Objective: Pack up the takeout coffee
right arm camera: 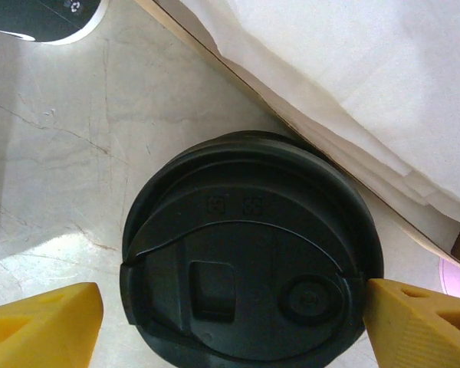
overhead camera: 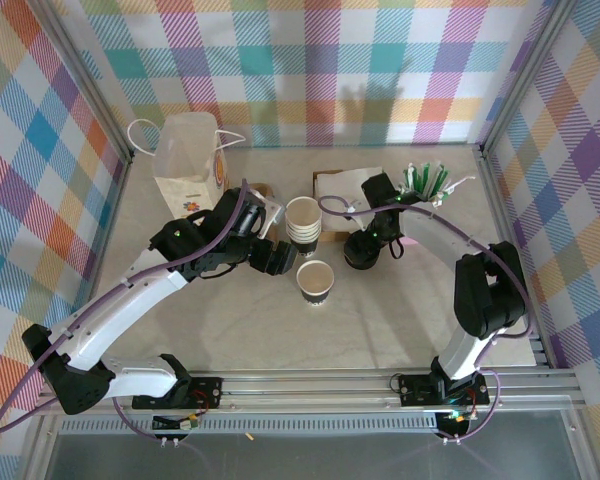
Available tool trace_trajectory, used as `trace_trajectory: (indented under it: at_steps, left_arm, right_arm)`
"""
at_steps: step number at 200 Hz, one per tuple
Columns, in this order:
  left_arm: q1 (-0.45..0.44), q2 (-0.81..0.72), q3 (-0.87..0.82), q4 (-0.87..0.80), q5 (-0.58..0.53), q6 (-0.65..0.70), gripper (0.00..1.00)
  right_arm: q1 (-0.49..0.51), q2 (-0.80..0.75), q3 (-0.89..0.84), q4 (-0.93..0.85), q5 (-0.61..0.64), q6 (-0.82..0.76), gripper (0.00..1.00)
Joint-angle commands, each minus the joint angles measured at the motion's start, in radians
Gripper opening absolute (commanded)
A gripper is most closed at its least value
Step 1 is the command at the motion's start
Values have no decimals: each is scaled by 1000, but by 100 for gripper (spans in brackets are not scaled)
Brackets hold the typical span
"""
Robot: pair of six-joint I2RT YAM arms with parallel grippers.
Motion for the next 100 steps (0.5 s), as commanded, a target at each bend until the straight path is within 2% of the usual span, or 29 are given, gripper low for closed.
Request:
trace_trajectory:
  at_steps: [1, 100]
  left_arm:
    - [8, -10, -13, -12, -13, 19, 87]
    - [8, -14, -16, -18, -20, 24, 87]
  right_arm:
    - [7, 10, 12, 2, 4, -1, 87]
    - [12, 18, 13, 2, 27, -5, 84]
